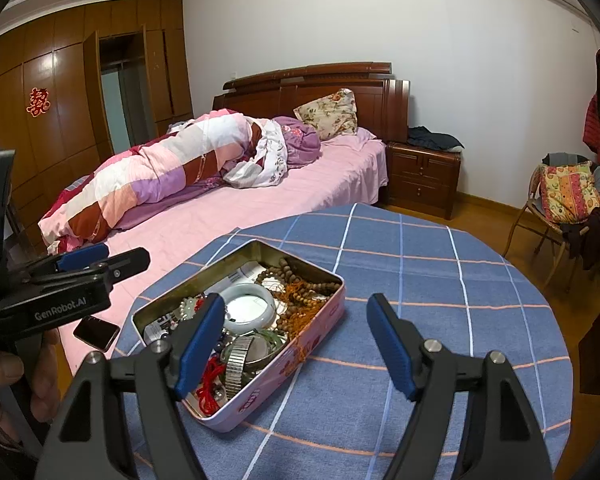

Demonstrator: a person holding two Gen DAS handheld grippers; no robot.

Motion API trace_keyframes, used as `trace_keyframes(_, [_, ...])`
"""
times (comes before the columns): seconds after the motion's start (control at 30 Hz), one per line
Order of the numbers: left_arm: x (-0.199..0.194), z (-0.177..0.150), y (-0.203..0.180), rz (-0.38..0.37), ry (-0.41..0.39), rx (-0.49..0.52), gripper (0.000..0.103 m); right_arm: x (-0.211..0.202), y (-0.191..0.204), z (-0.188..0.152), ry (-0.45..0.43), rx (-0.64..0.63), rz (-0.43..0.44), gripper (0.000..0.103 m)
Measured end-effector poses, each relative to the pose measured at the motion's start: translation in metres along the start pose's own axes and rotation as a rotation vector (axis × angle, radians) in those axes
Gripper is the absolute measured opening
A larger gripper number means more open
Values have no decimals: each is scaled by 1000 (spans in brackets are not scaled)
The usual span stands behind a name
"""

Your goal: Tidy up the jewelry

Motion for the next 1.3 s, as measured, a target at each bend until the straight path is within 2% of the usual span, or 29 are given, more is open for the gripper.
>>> trace_keyframes(0.47, [-3,-5,-6,5,-5,33,72,-1,-1,0,-10,3,-6,78])
trace_keyframes(0.77, [-6,-6,-12,-25,6,34,72,-3,-3,-1,-14,9,-10,81])
trace_keyframes(1.0, [-1,-6,-13,9,17,43,73,-3,-3,-1,-13,10,-10,82])
trace_keyframes(1.13, [-2,-8,-13,25,-2,61,78,-3,-4,-3,-11,11,-13,85])
trace_keyframes(1.3, [-2,-9,-15,16,2,72,78,-2,-8,-5,-5,11,-20,86])
Point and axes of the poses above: each gripper's, at about its wrist camera, not at the fingertips, and x roughly the way its jaws point, y to its left, z to its top, the point moved 1 cm from there along x, roughly the way its jaws point, and after that the axes turned 14 degrees about -x, right-handed, at the moved point
